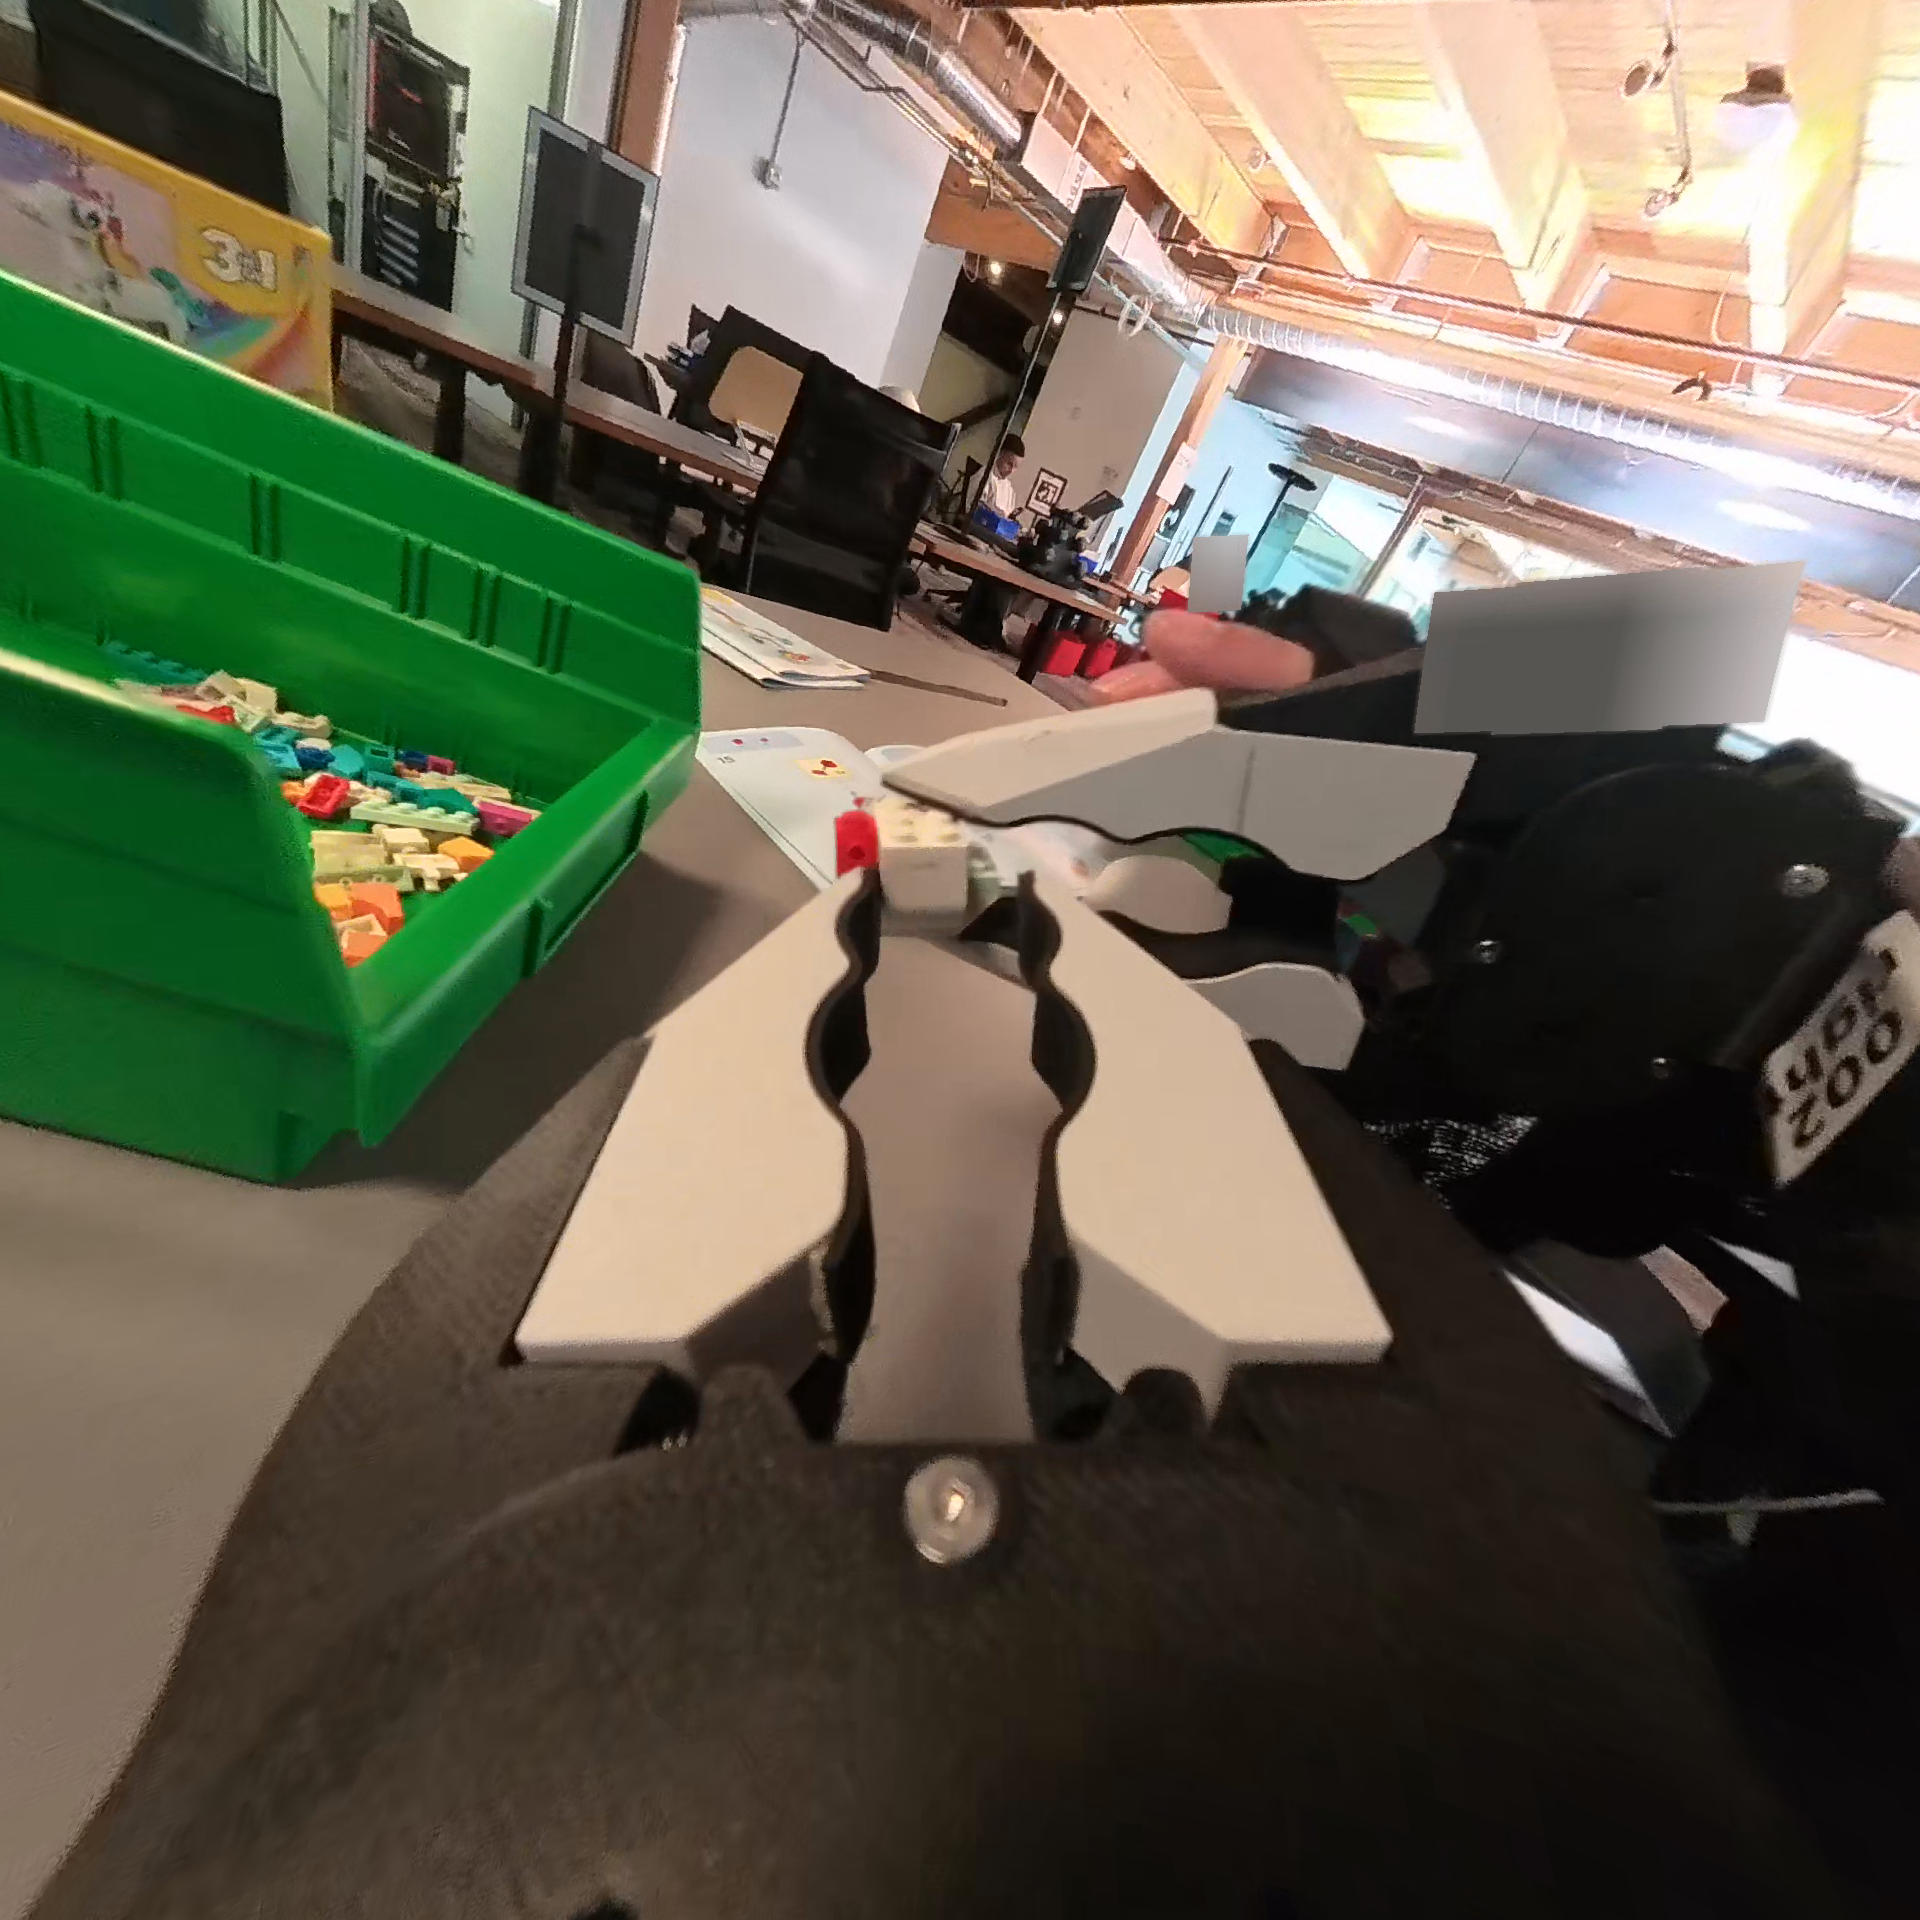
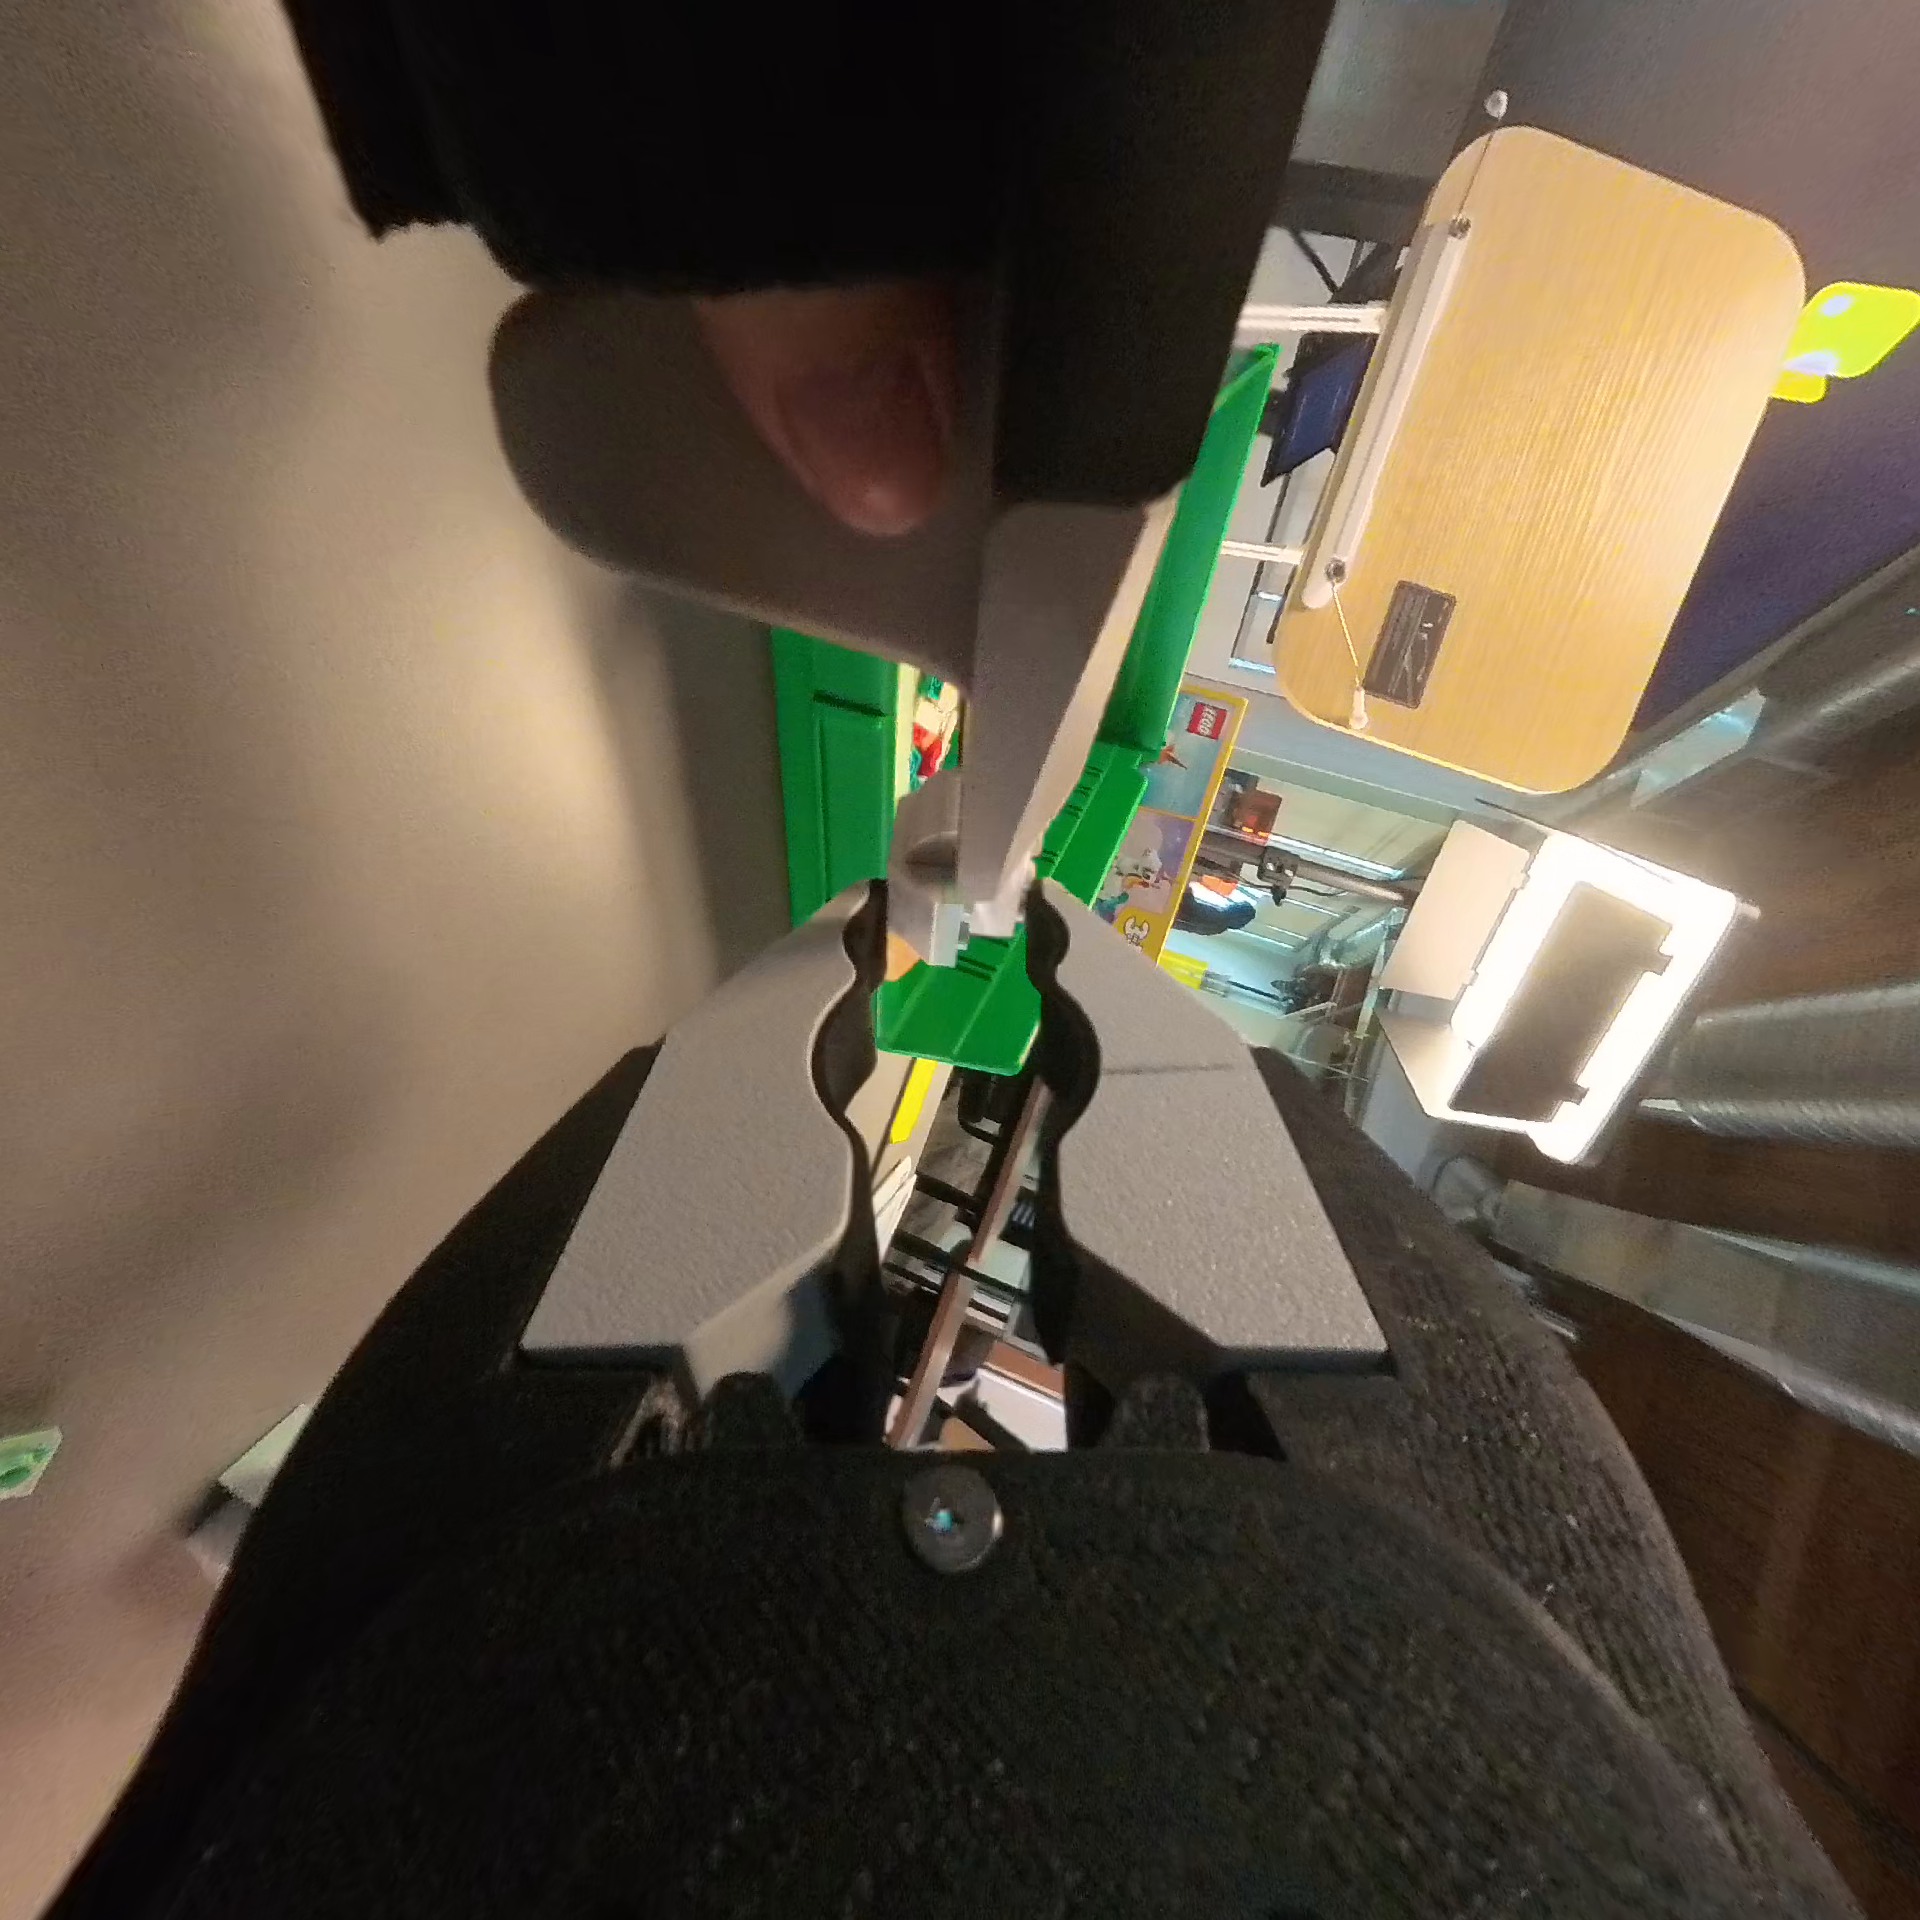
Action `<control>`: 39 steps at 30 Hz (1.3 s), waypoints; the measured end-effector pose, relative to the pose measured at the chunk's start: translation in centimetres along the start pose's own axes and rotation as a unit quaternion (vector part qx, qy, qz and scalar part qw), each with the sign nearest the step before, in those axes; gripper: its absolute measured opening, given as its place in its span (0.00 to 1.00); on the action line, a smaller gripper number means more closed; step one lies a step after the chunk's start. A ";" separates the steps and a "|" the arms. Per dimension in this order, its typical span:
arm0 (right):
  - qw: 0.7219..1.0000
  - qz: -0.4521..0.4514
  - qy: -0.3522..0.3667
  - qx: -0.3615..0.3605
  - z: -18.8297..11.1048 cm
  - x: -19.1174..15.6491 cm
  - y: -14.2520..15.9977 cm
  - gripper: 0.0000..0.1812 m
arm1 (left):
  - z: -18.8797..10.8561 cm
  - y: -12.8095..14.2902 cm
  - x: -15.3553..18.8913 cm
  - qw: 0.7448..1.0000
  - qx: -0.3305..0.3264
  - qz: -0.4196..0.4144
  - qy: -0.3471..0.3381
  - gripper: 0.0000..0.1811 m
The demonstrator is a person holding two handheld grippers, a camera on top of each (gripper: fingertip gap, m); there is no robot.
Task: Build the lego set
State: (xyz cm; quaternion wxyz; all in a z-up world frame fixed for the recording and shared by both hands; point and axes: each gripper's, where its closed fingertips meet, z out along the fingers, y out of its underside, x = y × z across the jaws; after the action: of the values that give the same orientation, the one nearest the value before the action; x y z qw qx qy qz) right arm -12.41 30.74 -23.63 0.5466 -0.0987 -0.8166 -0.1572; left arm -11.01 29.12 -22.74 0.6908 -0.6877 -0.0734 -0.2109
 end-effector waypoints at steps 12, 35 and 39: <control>0.937 0.216 -0.205 0.182 -0.8 -3.6 -2.6 0.19 | -9.2 -2.7 -5.5 0.990 0.029 0.054 -0.127 0.08; 0.781 0.331 -0.448 0.283 4.5 -6.6 -11.5 0.05 | -14.6 -0.4 -7.3 0.994 -0.028 0.018 -0.100 0.08; 0.828 0.296 -0.387 0.279 2.7 -4.7 -9.6 0.04 | -13.6 -0.5 -6.5 0.997 -0.031 0.004 -0.066 0.08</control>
State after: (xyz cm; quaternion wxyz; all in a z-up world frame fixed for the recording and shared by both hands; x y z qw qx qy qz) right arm -16.11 22.84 -30.33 0.2104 -0.2313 -0.9020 0.2977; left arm -19.58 17.00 -25.44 0.6632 -0.7218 -0.1099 -0.1646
